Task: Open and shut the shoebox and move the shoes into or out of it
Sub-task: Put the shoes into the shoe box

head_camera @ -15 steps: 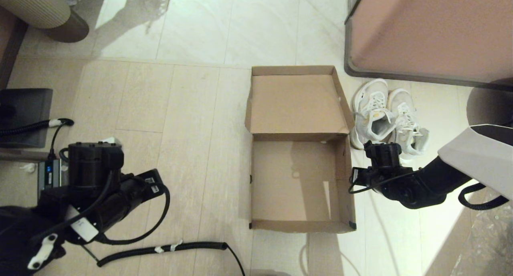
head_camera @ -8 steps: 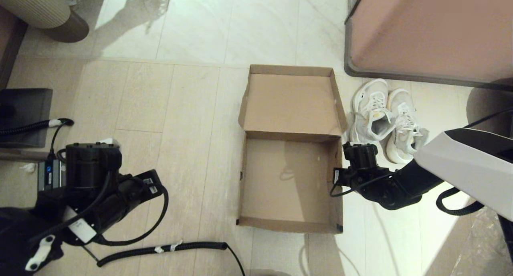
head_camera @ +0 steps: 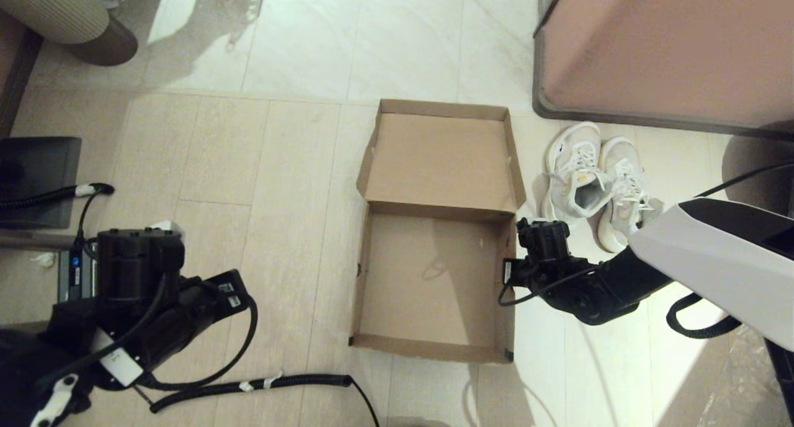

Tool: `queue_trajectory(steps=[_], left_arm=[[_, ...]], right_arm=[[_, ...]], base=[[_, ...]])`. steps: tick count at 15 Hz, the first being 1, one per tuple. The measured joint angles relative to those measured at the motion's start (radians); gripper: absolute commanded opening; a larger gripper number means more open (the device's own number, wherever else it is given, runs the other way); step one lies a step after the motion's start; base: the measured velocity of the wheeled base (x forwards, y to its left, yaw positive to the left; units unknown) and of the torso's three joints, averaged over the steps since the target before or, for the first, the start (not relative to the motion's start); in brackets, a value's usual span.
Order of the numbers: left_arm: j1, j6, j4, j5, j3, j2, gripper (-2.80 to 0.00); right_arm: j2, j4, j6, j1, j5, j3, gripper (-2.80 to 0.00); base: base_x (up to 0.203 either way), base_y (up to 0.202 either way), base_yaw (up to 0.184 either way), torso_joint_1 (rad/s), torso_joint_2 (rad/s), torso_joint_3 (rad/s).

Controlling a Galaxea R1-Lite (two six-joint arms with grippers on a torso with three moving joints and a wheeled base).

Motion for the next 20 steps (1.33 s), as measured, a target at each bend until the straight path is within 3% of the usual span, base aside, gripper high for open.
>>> queue_trajectory(steps=[3,7,8,14,20], left_arm=[[0.0,0.002,0.004,-0.007,0.001,-0.002,-2.8],[0.013,0.006,0.033,-0.075,0.002,-0.017,-2.8],[0.016,0.004,0.03,-0.079,0.001,-0.021,-2.8],[0.019,-0.001,0.023,-0.081,0.001,-0.028,-2.8],[0.019,-0.069,0.022,-0.08,-0.003,-0.02,-2.8]], right_arm=[[-0.076,0.077,0.005,-0.023,-0.002,0.022,-2.8],[-0.253,0.136,0.005,-0.071,-0.017,0.094,-2.8],[-0.279,0.146,-0.002,-0.11,-0.018,0.093,0.0],[-0.287,0.299,-0.046,-0.318,0.037,-0.147,0.0],[-0.094,0.364,-0.084,-0.391,0.053,-0.427,0.0]], base=[[0.0,0.0,0.0,0.0,0.0,0.0],[0.0,0.0,0.0,0.0,0.0,0.0],[0.0,0.0,0.0,0.0,0.0,0.0],[0.0,0.0,0.0,0.0,0.0,0.0],[0.0,0.0,0.0,0.0,0.0,0.0]])
